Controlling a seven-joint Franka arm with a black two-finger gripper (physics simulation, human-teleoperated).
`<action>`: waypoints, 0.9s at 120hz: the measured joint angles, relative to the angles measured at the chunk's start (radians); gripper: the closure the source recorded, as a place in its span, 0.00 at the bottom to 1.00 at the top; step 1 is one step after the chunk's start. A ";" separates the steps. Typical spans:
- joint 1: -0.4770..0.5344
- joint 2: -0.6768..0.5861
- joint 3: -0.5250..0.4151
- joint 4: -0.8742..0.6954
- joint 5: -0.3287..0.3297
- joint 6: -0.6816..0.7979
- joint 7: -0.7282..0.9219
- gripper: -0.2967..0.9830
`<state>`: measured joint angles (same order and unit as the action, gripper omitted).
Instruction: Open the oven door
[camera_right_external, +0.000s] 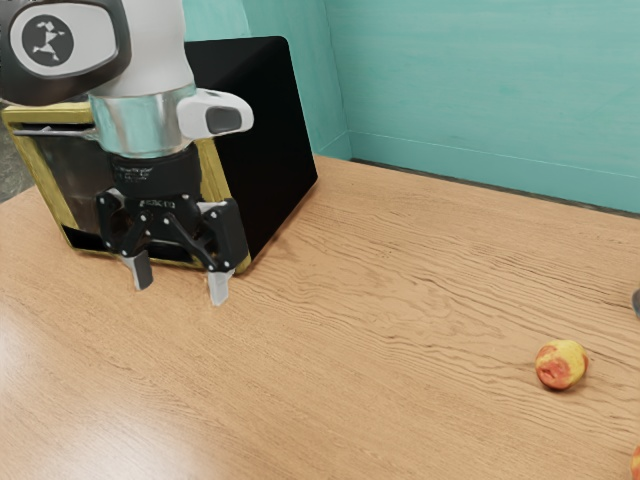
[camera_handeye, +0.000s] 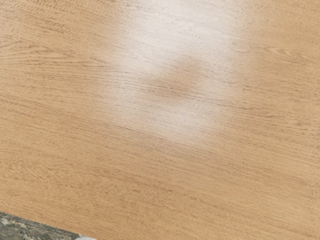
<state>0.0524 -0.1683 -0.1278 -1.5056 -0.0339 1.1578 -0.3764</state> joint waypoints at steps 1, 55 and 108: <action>0.000 0.000 0.001 0.000 0.000 0.008 -0.006 0.23; 0.057 0.040 0.534 0.102 -0.003 0.364 -0.219 0.23; 0.447 -0.020 0.342 -0.188 -0.081 0.816 -0.333 0.23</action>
<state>0.4998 -0.1886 0.2141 -1.6939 -0.1145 1.9741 -0.7094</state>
